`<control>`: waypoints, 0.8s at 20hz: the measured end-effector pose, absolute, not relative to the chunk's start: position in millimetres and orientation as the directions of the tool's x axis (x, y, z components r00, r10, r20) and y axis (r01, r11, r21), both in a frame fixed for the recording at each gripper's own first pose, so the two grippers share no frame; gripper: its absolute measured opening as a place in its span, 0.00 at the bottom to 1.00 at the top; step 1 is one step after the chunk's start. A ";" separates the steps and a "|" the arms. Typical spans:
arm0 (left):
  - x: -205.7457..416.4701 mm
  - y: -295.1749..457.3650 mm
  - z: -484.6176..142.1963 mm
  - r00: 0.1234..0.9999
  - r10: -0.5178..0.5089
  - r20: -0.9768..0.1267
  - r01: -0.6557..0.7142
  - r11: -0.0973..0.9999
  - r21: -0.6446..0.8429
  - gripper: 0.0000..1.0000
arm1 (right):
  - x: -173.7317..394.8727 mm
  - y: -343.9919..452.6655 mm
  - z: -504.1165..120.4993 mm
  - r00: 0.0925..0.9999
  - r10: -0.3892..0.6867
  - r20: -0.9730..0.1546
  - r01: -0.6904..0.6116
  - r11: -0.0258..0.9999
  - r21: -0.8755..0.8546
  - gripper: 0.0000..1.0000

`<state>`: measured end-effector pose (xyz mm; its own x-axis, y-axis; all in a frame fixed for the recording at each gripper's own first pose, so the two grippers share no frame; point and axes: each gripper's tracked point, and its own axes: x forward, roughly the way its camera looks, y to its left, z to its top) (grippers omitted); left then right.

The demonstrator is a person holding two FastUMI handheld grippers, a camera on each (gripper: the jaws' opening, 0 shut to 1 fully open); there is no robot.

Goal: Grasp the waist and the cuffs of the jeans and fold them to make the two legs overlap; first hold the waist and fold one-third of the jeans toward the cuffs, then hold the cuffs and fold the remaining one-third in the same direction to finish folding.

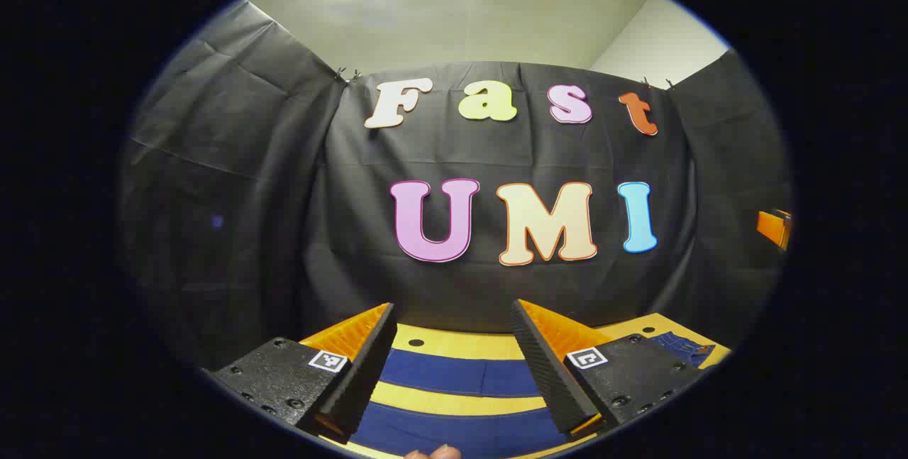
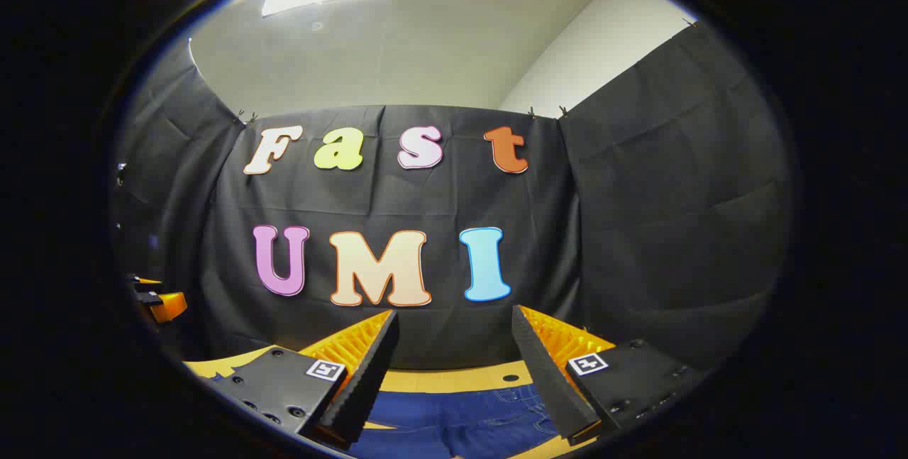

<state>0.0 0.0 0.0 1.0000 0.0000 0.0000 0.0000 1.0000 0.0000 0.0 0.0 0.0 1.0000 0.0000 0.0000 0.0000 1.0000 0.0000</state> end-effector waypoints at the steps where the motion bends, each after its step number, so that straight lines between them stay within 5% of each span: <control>1: 0.8 -0.2 0.4 1.000 0.000 0.000 0.000 1.000 -0.003 0.99 | 0.3 -0.3 -0.2 1.000 0.000 -0.003 0.000 1.000 0.001 0.98; 16: -6.7 31.1 -20.1 0.998 0.053 -0.030 -0.051 0.997 0.058 0.99 | 14.7 21.6 -19.2 0.998 0.054 -0.030 -0.052 0.998 0.045 1.00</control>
<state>-6.7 31.1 -20.1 0.9982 0.0526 -0.0299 -0.0507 0.9970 0.0585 14.7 21.6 -19.2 0.9981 0.0535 -0.0295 -0.0522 0.9976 0.0454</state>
